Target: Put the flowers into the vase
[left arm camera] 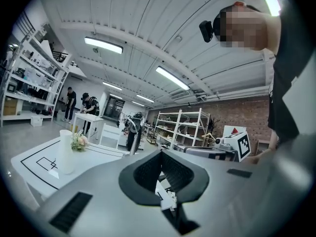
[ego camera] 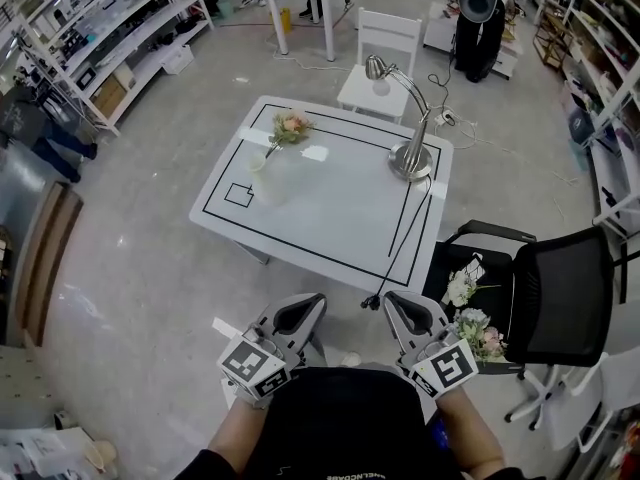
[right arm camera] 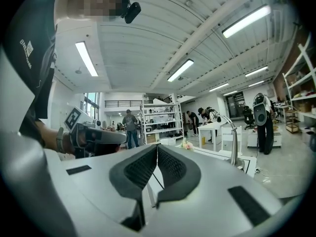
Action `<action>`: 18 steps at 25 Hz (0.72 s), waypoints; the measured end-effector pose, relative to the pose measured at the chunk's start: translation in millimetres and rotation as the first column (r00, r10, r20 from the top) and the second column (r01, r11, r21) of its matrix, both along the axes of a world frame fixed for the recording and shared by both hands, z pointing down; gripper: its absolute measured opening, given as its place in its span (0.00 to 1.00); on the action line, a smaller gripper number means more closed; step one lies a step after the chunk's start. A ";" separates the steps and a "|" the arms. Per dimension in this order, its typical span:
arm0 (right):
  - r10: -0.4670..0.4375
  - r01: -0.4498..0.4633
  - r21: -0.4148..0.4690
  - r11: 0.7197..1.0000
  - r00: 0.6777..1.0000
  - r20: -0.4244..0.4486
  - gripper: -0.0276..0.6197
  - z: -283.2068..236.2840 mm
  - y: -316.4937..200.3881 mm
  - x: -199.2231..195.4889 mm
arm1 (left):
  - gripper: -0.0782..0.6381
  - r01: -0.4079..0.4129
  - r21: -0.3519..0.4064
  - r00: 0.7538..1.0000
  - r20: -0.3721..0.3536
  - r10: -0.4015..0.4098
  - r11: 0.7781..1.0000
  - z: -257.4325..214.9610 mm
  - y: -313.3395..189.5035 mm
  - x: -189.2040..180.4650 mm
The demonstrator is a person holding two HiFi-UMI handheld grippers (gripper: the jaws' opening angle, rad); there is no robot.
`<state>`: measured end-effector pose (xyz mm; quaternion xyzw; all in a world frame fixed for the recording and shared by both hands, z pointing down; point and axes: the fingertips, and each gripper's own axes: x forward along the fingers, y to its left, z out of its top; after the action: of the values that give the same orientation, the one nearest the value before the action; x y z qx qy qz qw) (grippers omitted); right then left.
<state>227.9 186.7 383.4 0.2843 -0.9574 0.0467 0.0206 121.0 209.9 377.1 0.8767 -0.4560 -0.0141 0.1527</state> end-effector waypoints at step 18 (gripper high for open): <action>0.088 -0.089 -0.044 0.995 0.996 -0.024 0.06 10.5 -93.8 -64.2 | 0.11 -0.074 -0.011 0.997 -0.022 0.074 0.997 2.9 -108.0 -74.1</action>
<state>163.6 92.9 393.9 0.3264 -0.9423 0.0657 0.0353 46.8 101.9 379.9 0.8919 -0.4215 -0.0152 0.1632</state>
